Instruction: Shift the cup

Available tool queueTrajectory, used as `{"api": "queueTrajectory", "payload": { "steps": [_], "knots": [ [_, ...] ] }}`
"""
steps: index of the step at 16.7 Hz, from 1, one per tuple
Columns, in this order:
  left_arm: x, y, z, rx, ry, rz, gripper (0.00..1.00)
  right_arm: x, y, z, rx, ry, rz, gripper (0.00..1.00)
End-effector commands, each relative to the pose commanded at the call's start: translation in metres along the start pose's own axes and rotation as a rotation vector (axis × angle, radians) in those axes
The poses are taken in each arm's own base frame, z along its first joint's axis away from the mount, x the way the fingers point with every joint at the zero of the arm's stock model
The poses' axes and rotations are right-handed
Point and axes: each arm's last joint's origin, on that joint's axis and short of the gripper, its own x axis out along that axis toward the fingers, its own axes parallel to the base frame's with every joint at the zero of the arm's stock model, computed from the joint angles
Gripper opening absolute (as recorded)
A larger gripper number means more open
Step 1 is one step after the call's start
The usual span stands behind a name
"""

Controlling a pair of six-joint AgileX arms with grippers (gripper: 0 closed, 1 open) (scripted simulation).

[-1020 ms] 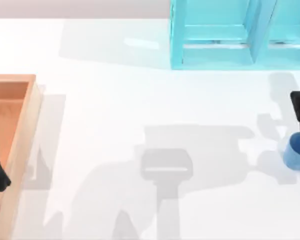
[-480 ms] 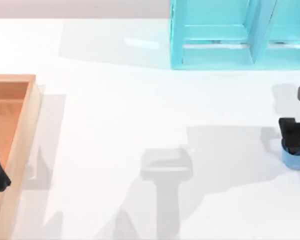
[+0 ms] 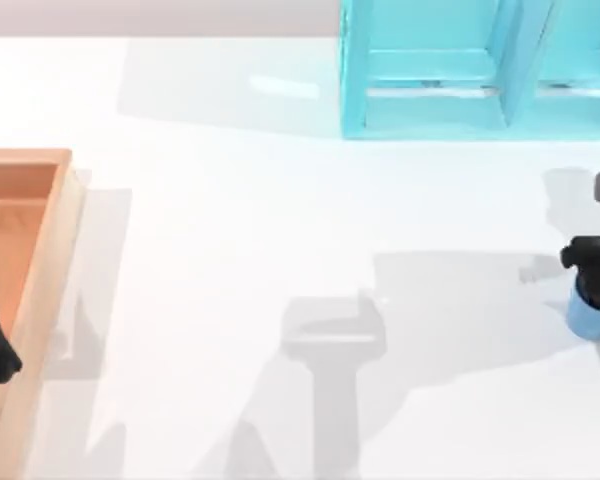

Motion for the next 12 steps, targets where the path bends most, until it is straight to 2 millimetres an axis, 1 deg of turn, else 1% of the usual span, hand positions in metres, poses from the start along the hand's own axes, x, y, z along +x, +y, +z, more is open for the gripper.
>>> {"api": "queueTrajectory", "payload": {
  "steps": [7, 8, 12],
  "knots": [
    [0.0, 0.0, 0.0, 0.0, 0.0, 0.0, 1.0, 0.0, 0.0, 0.0, 0.0, 0.0, 0.0, 0.02],
    [0.0, 0.0, 0.0, 0.0, 0.0, 0.0, 1.0, 0.0, 0.0, 0.0, 0.0, 0.0, 0.0, 0.0],
    [0.0, 0.0, 0.0, 0.0, 0.0, 0.0, 1.0, 0.0, 0.0, 0.0, 0.0, 0.0, 0.0, 0.0]
  ]
}}
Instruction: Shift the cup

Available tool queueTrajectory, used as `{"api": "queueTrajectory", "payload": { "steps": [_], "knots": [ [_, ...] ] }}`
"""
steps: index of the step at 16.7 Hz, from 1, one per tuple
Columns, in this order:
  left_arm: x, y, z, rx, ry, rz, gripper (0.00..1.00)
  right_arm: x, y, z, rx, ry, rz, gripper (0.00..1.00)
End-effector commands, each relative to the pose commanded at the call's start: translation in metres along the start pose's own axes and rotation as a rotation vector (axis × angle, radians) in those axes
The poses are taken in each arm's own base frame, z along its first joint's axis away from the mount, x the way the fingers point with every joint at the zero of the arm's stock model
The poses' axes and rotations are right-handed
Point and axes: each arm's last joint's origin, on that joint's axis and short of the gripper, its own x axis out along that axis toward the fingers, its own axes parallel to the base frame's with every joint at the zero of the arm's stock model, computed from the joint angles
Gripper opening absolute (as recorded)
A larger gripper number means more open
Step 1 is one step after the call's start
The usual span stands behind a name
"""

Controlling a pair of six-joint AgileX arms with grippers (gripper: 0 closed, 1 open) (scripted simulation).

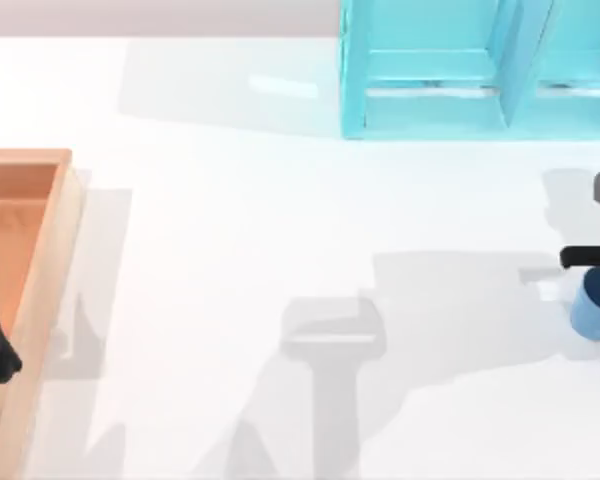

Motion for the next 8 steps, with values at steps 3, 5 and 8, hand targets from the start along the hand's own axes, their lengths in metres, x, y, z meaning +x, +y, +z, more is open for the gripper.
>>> {"api": "queueTrajectory", "payload": {
  "steps": [3, 5, 8],
  "knots": [
    [0.0, 0.0, 0.0, 0.0, 0.0, 0.0, 1.0, 0.0, 0.0, 0.0, 0.0, 0.0, 0.0, 0.0],
    [0.0, 0.0, 0.0, 0.0, 0.0, 0.0, 1.0, -0.001, -0.001, 0.0, 0.002, -0.001, 0.0, 0.0],
    [0.0, 0.0, 0.0, 0.0, 0.0, 0.0, 1.0, -0.004, -0.023, 0.013, 0.002, 0.016, 0.0, 0.0]
  ]
}}
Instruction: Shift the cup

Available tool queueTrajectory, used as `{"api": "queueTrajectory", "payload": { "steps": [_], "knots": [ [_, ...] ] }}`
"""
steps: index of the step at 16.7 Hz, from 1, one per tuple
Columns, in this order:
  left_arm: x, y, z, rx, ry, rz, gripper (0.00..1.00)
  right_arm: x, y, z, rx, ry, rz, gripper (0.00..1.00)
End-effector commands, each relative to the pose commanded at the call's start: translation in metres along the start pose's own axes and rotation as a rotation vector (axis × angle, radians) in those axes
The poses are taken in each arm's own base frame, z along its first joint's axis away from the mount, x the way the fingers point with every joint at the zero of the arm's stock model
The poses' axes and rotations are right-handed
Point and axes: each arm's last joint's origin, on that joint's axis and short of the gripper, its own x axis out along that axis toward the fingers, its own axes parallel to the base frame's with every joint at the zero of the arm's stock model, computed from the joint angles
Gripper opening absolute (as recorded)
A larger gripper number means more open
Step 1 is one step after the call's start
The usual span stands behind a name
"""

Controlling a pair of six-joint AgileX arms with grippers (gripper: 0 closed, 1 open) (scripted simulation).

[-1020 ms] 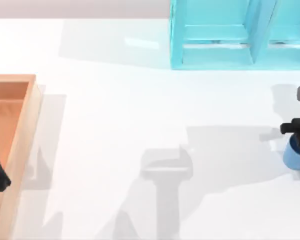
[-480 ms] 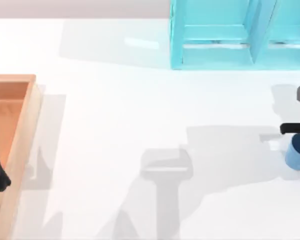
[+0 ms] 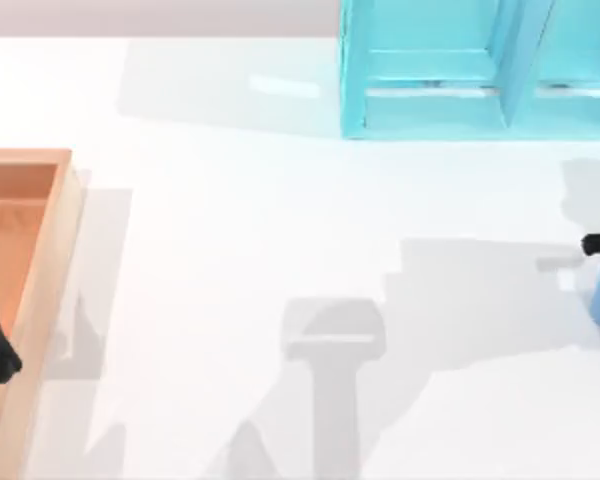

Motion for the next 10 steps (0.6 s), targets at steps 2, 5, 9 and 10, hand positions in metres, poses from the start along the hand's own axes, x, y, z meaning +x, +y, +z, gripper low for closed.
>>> {"api": "queueTrajectory", "payload": {
  "steps": [2, 5, 9, 10],
  "knots": [
    [0.0, 0.0, 0.0, 0.0, 0.0, 0.0, 1.0, -0.007, -0.033, 0.015, 0.001, 0.008, 0.003, 0.0],
    [0.0, 0.0, 0.0, 0.0, 0.0, 0.0, 1.0, -0.023, -0.105, 0.031, 0.003, 0.013, 0.008, 0.0],
    [0.0, 0.0, 0.0, 0.0, 0.0, 0.0, 1.0, -0.044, -0.215, 0.016, 0.0, 0.012, 0.015, 0.0],
    [0.0, 0.0, 0.0, 0.0, 0.0, 0.0, 1.0, -0.05, -0.237, 0.008, -0.001, 0.007, 0.014, 0.0]
  ]
}}
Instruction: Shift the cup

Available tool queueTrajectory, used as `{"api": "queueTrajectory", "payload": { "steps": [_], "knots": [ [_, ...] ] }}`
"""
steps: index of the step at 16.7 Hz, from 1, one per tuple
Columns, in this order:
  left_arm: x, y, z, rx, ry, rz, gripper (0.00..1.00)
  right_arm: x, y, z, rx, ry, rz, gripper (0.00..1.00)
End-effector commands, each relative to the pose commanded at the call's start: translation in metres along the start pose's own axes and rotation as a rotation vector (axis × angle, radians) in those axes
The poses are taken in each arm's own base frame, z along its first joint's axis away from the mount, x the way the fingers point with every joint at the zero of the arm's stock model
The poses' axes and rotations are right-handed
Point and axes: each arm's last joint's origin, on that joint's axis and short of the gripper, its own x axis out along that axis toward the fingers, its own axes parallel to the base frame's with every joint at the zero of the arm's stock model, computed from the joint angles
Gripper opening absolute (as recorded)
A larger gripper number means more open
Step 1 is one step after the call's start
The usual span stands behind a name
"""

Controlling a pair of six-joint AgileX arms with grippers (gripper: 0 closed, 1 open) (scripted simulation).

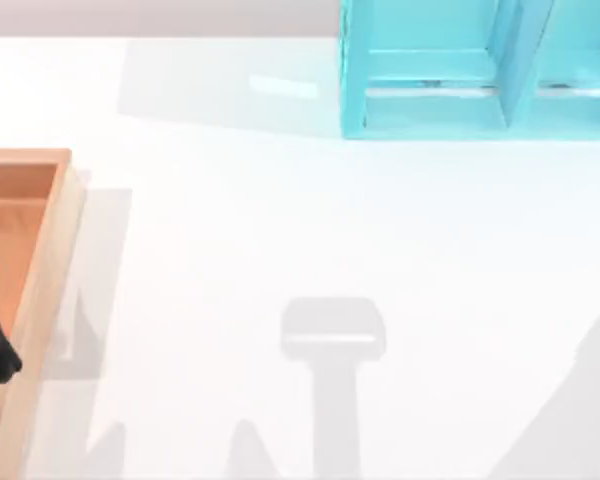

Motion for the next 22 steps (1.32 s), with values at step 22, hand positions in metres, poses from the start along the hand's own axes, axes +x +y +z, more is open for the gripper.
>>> {"api": "queueTrajectory", "payload": {
  "steps": [22],
  "knots": [
    [0.0, 0.0, 0.0, 0.0, 0.0, 0.0, 1.0, 0.047, -0.038, -0.02, -0.001, -0.022, -0.01, 0.08]
  ]
}}
